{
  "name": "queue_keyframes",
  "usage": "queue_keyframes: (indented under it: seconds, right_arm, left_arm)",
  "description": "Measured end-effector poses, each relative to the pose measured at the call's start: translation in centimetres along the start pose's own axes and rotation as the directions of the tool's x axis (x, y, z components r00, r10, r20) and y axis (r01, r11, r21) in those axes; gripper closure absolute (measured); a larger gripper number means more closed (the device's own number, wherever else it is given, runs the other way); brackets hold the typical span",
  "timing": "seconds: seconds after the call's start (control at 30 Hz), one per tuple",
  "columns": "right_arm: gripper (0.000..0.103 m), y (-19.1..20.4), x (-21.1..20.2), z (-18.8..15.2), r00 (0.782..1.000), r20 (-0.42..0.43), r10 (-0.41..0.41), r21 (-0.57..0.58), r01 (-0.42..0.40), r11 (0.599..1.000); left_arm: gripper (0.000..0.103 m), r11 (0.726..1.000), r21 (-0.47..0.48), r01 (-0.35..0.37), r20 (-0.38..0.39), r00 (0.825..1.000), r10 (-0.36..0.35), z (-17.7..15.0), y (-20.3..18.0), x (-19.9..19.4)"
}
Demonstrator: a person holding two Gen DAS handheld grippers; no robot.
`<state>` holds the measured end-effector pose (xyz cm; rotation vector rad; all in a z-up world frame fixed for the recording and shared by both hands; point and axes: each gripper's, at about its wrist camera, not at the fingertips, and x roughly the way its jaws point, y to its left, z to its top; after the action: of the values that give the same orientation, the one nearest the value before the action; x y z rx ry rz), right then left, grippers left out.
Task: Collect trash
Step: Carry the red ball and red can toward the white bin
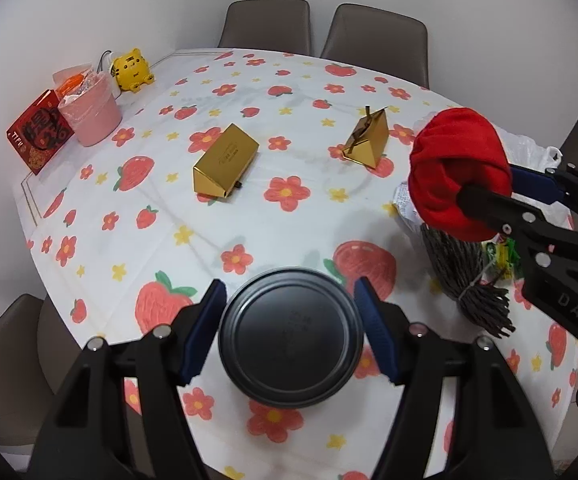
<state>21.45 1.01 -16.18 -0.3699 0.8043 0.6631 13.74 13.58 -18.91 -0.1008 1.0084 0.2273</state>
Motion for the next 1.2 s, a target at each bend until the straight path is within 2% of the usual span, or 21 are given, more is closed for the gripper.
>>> queue_keyframes:
  seconds: [0.27, 0.4, 0.57, 0.9, 1.2]
  right_arm:
    - [0.067, -0.6, -4.7, -2.5, 0.997, 0.027, -0.074, 0.083, 0.072, 0.994]
    - [0.067, -2.3, -6.9, -4.7, 0.99, 0.019, -0.139, 0.148, 0.135, 0.98]
    - [0.067, -4.9, -9.2, -7.9, 0.977, -0.013, -0.215, 0.229, 0.212, 0.95]
    - [0.067, -12.6, -14.9, -16.3, 0.941, -0.081, -0.329, 0.369, 0.334, 0.867]
    - [0.067, -22.9, -21.1, -23.7, 0.905, -0.134, -0.403, 0.446, 0.418, 0.791]
  left_arm:
    - [0.037, 0.991, 0.119, 0.068, 0.004, 0.998, -0.069, -0.9, -3.0, -1.9]
    - [0.037, 0.974, 0.194, 0.113, 0.004, 0.993, -0.116, -1.0, -5.6, -2.3]
    - [0.037, 0.942, 0.288, 0.172, -0.005, 0.984, -0.179, -1.2, -9.8, -2.7]
    - [0.037, 0.858, 0.443, 0.26, -0.03, 0.961, -0.276, -1.6, -21.9, -3.7]
    - [0.037, 0.786, 0.518, 0.338, -0.08, 0.934, -0.349, -2.1, -36.9, -4.6]
